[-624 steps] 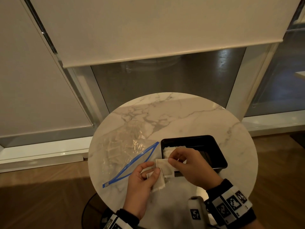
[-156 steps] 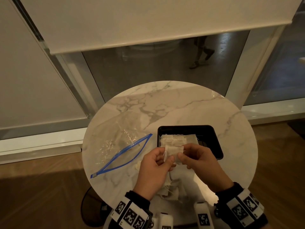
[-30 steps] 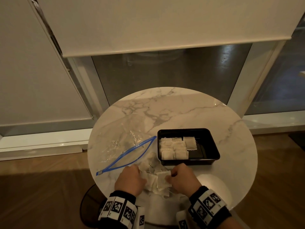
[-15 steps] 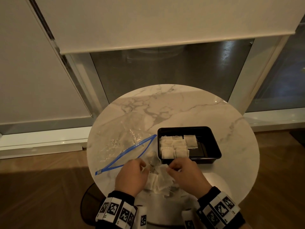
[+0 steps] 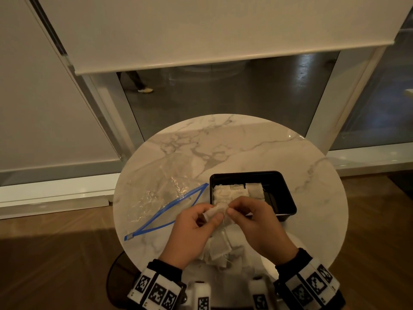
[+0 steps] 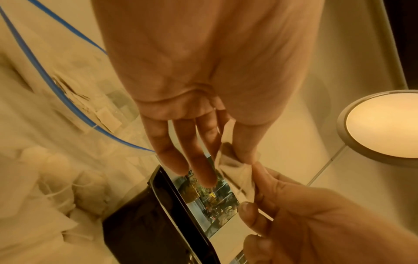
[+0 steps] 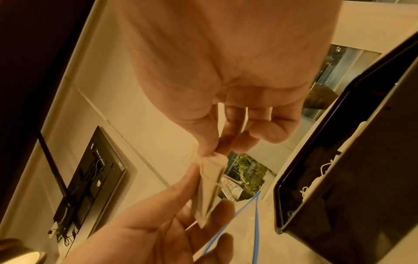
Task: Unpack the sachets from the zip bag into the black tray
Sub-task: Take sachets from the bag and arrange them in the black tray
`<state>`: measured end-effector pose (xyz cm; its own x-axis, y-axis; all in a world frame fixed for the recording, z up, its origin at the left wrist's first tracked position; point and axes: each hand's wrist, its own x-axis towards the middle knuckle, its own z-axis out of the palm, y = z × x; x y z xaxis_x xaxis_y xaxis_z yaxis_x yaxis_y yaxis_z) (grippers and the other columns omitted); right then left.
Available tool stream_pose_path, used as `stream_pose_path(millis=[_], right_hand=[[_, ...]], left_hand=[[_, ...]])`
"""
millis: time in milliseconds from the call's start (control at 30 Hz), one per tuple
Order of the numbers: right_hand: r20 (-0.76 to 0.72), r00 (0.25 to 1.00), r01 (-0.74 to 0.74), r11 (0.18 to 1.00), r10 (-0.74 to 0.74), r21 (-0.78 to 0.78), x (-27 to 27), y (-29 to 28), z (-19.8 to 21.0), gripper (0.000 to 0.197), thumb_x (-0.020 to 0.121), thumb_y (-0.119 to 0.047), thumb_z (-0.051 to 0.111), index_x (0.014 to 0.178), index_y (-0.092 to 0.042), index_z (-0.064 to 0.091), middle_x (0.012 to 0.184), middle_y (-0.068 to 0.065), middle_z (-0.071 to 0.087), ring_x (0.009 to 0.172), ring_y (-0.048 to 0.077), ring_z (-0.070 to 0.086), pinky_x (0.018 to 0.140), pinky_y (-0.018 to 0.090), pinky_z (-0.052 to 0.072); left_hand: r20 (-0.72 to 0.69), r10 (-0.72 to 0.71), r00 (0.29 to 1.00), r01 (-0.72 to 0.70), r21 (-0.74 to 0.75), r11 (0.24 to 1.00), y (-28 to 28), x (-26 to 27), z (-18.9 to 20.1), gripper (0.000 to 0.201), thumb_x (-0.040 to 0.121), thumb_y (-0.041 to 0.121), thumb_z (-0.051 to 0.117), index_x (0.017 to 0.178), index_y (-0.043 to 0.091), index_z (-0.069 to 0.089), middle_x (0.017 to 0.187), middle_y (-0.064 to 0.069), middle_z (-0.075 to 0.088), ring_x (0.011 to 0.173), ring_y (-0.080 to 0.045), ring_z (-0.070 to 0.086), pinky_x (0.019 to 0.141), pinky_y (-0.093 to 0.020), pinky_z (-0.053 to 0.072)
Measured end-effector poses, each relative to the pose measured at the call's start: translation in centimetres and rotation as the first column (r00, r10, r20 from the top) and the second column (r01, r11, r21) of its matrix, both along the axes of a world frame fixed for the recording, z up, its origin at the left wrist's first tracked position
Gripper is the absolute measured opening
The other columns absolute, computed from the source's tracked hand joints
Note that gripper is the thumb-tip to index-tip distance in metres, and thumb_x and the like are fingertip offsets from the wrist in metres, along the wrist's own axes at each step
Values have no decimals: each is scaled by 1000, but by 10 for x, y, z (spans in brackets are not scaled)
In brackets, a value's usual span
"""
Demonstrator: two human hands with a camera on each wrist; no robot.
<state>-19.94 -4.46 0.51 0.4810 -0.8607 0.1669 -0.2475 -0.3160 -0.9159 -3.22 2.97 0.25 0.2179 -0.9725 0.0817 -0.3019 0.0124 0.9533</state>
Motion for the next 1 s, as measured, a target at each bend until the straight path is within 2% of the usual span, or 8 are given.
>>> stream_pose_path(millis=[133,267,400,567,633,833,933,1000], right_hand=[[54,997,52,998,-53,21,0,-3,-1,14,92,-15,68,82,-25,68,77,-10,68,75,10,64,72,27,55],[82,995,54,998,-55,15,0,-2,2,8,91,-21,69,86,-27,68,79,-10,67,73,11,62,68,24,54],[68,997,45,999,-44,-7,-2,-5,4,11,91,-18,69,82,-26,68,78,-10,66,72,11,60,67,25,53],[68,958,279,960,-278,2,-14,-16,2,9,90,-22,70,83,-27,69,83,-9,67,70,12,61,68,27,54],[46,972,229,973,-231,32,-20,-19,5,8,89,-22,71,82,-27,70,83,-9,68,69,12,61,69,26,54],[47,997,66,997,-67,35,-21,-22,5,12,87,-19,73,79,-27,71,76,-12,65,73,19,59,75,47,57],[72,997,8,999,-12,48,-18,-19,6,14,90,-15,70,80,-25,71,74,-10,65,71,15,59,74,46,56],[90,996,9,998,-15,62,-16,-17,6,12,91,-18,69,82,-26,71,78,-6,68,75,20,63,75,49,57]], left_hand=[[-45,61,997,-61,-8,998,-1,-1,0,7,91,31,71,96,30,76,85,-5,74,82,-26,71,78,-55,58],[-37,79,996,-79,-3,997,-2,-2,0,6,91,28,71,95,30,75,81,-2,73,78,-22,70,75,-51,59],[13,65,998,-65,3,998,-3,-3,0,6,91,26,70,95,28,75,78,4,71,75,-13,67,71,-33,58],[-3,156,988,-156,4,988,-5,-3,-1,15,92,26,68,107,31,71,99,22,70,95,1,65,80,-16,54],[-5,169,986,-169,2,986,-5,-3,-1,16,93,27,67,108,34,69,102,25,69,97,4,64,78,-12,52],[-103,83,991,-81,27,996,-6,-13,5,44,82,49,64,124,37,62,118,24,65,107,7,61,84,-18,56],[-26,76,997,-75,12,997,-7,-17,4,23,90,40,65,111,32,70,97,6,69,90,-8,65,78,-25,58],[-3,89,996,-89,-6,996,-7,-19,3,12,93,34,66,100,28,72,83,-5,66,78,-19,64,72,-34,58]])
